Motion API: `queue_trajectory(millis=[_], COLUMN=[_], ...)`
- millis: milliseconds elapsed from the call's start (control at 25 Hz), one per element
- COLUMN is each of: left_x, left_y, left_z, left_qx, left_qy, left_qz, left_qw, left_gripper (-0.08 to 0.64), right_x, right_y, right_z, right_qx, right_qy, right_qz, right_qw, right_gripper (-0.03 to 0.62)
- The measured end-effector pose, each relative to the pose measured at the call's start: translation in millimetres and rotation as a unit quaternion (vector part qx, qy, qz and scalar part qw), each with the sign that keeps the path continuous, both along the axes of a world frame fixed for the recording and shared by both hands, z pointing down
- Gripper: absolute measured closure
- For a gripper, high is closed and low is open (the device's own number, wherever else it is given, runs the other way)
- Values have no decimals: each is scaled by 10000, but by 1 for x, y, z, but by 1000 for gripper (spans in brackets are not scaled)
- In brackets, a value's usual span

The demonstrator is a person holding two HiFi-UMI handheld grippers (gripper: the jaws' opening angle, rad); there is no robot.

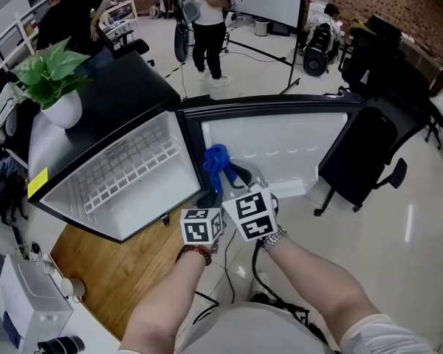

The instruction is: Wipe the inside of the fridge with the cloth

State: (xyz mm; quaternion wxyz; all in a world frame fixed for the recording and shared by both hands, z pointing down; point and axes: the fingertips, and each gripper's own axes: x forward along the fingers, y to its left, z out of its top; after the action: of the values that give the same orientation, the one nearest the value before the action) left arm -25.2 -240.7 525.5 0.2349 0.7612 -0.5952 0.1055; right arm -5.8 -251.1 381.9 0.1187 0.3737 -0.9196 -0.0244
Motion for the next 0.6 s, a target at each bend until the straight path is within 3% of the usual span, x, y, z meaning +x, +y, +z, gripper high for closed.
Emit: queue_trajectory(millis=[600], left_x=[-2], left_y=[1], left_z=[0], left_qx=[21], left_qy=[-93], left_qz=[-88], left_qw=[9999], left_gripper=[490], right_x=[67], right_y=[-29], right_z=[9], right_qx=[-45], right_qy=[26], right_qz=[796], right_qw=[9968], right_gripper=[543])
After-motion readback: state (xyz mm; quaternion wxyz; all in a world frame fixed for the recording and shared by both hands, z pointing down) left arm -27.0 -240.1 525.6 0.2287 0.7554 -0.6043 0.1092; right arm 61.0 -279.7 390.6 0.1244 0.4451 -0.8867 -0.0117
